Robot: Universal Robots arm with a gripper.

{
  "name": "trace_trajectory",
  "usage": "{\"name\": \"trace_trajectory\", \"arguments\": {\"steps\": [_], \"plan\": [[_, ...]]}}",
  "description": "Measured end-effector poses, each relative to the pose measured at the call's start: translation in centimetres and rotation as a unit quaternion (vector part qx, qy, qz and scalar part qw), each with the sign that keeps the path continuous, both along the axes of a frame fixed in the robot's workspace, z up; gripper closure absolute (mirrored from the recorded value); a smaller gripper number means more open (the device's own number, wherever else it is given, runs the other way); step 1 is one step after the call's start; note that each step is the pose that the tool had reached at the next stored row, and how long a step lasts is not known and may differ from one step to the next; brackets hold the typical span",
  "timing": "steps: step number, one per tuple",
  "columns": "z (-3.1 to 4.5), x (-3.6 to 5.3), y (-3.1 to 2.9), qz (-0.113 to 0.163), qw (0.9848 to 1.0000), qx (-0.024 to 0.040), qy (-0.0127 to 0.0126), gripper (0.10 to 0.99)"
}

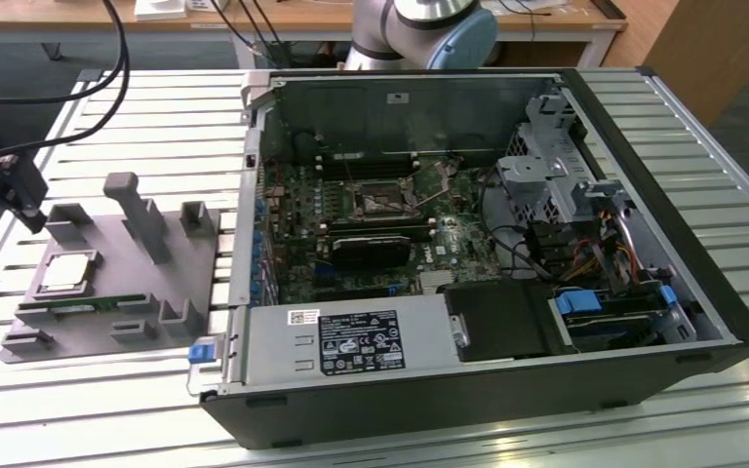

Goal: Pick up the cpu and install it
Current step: 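Pick up the cpu and move it towards the insertion slot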

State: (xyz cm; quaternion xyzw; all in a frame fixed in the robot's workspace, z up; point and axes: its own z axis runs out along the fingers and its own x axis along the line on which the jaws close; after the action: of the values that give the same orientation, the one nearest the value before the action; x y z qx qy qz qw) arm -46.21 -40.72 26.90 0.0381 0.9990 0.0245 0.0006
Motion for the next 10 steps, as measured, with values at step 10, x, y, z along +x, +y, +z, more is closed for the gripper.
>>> {"name": "trace_trajectory", "arguments": {"steps": [10], "plan": [[-0.3,0.0,-0.17,0.034,0.9994,-0.002,-0.0002,0.38]]}}
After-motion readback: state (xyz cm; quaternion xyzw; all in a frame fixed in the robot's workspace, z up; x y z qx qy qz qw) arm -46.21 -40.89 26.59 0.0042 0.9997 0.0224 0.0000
